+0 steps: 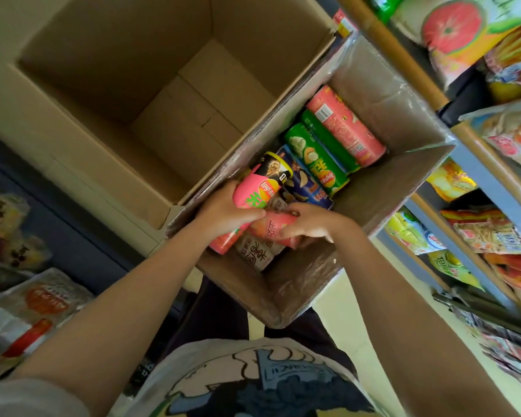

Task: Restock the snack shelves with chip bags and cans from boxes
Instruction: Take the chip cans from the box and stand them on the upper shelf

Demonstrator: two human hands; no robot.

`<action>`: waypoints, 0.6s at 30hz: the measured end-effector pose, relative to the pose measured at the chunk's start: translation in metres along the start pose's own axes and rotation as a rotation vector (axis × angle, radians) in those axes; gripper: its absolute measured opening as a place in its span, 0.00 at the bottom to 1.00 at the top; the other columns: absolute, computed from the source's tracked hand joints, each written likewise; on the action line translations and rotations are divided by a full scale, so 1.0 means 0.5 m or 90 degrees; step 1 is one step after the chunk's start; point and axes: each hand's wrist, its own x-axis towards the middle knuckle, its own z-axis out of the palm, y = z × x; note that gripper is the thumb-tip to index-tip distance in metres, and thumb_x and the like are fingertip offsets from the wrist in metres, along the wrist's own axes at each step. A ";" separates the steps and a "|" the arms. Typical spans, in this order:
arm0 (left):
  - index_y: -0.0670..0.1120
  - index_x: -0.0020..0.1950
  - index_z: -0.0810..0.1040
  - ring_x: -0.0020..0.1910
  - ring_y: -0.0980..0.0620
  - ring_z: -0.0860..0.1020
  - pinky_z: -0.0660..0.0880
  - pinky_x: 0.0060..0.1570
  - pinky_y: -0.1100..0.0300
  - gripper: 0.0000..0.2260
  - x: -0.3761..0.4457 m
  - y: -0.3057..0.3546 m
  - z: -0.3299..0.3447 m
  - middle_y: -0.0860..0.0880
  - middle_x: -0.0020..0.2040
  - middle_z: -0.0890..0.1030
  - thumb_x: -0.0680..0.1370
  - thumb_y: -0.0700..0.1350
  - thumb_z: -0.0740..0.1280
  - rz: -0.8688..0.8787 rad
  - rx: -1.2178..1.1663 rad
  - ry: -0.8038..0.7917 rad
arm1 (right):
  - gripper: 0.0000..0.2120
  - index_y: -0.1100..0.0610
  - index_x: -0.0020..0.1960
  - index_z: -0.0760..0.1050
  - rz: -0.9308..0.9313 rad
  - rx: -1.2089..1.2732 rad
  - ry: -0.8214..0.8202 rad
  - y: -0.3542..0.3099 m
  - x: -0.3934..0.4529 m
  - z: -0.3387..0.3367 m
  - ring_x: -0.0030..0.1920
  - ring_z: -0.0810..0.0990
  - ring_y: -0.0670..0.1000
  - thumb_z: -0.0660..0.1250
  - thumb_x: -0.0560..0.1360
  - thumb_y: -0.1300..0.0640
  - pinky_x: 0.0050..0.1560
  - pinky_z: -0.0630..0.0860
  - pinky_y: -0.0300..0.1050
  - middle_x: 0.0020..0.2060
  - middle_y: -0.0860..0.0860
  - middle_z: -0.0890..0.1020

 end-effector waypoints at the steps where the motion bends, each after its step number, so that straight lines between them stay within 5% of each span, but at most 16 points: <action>1: 0.52 0.60 0.72 0.43 0.62 0.77 0.71 0.37 0.67 0.25 -0.005 0.007 0.000 0.57 0.46 0.79 0.69 0.49 0.79 -0.001 -0.015 0.008 | 0.31 0.47 0.65 0.71 -0.024 0.021 0.038 -0.003 -0.020 -0.022 0.58 0.80 0.56 0.79 0.66 0.50 0.54 0.82 0.55 0.63 0.50 0.76; 5: 0.53 0.56 0.77 0.45 0.56 0.81 0.75 0.44 0.59 0.22 -0.031 0.050 0.010 0.55 0.47 0.82 0.67 0.55 0.80 -0.018 -0.073 0.050 | 0.38 0.45 0.72 0.66 -0.150 0.052 0.202 -0.015 -0.122 -0.099 0.63 0.75 0.51 0.79 0.67 0.57 0.58 0.75 0.44 0.64 0.48 0.73; 8: 0.50 0.52 0.81 0.45 0.50 0.84 0.80 0.47 0.54 0.23 -0.068 0.116 0.028 0.50 0.45 0.86 0.61 0.58 0.80 -0.032 -0.197 0.037 | 0.42 0.44 0.75 0.62 -0.250 0.262 0.273 -0.004 -0.221 -0.145 0.60 0.75 0.43 0.78 0.69 0.63 0.55 0.72 0.36 0.62 0.44 0.73; 13: 0.47 0.52 0.81 0.37 0.50 0.83 0.81 0.40 0.56 0.07 -0.156 0.267 0.078 0.49 0.40 0.86 0.77 0.49 0.70 -0.045 -0.406 -0.080 | 0.38 0.50 0.75 0.63 -0.424 0.604 0.324 0.052 -0.406 -0.221 0.59 0.78 0.48 0.73 0.69 0.66 0.57 0.73 0.48 0.59 0.47 0.82; 18: 0.47 0.54 0.81 0.41 0.50 0.83 0.80 0.48 0.54 0.13 -0.293 0.425 0.171 0.45 0.46 0.85 0.79 0.55 0.65 -0.005 -0.521 -0.210 | 0.33 0.58 0.73 0.67 -0.617 0.686 0.425 0.097 -0.651 -0.266 0.51 0.82 0.51 0.70 0.68 0.62 0.51 0.79 0.50 0.56 0.50 0.83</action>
